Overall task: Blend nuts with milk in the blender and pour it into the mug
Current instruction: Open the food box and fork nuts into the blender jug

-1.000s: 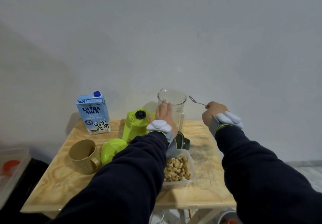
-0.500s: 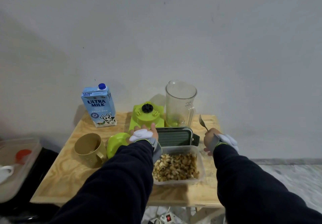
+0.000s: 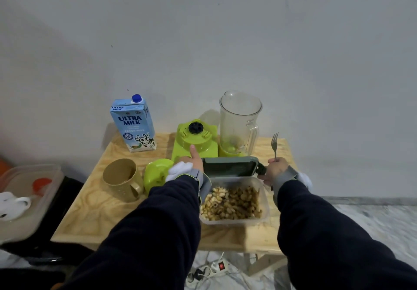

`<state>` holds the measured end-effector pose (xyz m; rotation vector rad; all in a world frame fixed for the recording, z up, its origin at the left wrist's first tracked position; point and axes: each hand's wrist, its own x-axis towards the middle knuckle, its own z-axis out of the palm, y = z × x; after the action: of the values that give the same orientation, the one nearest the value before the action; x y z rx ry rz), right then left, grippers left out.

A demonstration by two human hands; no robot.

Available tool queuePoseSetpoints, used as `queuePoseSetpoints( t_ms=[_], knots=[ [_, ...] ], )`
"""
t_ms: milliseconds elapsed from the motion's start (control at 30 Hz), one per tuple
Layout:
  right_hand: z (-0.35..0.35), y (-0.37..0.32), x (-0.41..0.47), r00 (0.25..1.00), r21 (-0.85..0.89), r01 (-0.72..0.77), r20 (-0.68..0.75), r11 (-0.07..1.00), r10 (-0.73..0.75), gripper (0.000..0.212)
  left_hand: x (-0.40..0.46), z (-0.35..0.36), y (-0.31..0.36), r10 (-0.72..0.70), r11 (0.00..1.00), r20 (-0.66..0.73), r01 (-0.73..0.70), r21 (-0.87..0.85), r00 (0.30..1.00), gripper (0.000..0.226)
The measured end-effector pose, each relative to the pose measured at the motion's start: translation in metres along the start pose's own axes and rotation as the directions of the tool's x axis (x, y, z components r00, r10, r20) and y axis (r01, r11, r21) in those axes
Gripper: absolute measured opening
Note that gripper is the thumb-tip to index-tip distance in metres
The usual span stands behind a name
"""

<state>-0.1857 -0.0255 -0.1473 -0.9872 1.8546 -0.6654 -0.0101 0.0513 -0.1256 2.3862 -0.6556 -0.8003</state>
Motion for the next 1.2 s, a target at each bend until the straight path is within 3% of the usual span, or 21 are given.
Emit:
queuePoseSetpoints(
  t_ms=[67, 167, 367, 633, 867, 1200],
  knots=[
    [-0.005, 0.003, 0.001, 1.000, 0.030, 0.015, -0.011, 0.999, -0.015, 0.028, -0.002, 0.004, -0.007, 0.005, 0.993, -0.049, 0.001, 0.115, 0.999, 0.070],
    [-0.011, 0.019, 0.003, 0.998, 0.126, 0.053, 0.034, 0.991, -0.058, 0.029, -0.020, 0.008, -0.019, 0.030, 0.981, -0.019, -0.026, 0.192, 0.999, 0.063],
    [-0.029, 0.040, -0.035, 0.996, 0.201, 0.091, -0.026, 0.975, -0.087, 0.031, -0.058, 0.020, -0.052, 0.224, 0.975, -0.108, -0.223, 0.016, 0.969, 0.037],
    [-0.028, 0.063, -0.056, 0.974, 0.277, 0.225, -0.061, 0.934, -0.216, 0.037, -0.077, 0.034, -0.089, 0.408, 0.909, -0.150, -0.417, -0.026, 0.900, 0.040],
    [-0.025, 0.067, -0.061, 0.974, 0.226, 0.226, -0.083, 0.947, -0.213, 0.025, -0.086, 0.035, -0.099, 0.412, 0.910, -0.181, -0.397, 0.117, 0.893, 0.041],
    [-0.031, 0.070, -0.056, 0.980, 0.175, 0.201, -0.045, 0.964, -0.196, 0.028, -0.103, 0.039, -0.112, 0.472, 0.844, -0.188, -0.380, 0.377, 0.862, 0.052]
  ],
)
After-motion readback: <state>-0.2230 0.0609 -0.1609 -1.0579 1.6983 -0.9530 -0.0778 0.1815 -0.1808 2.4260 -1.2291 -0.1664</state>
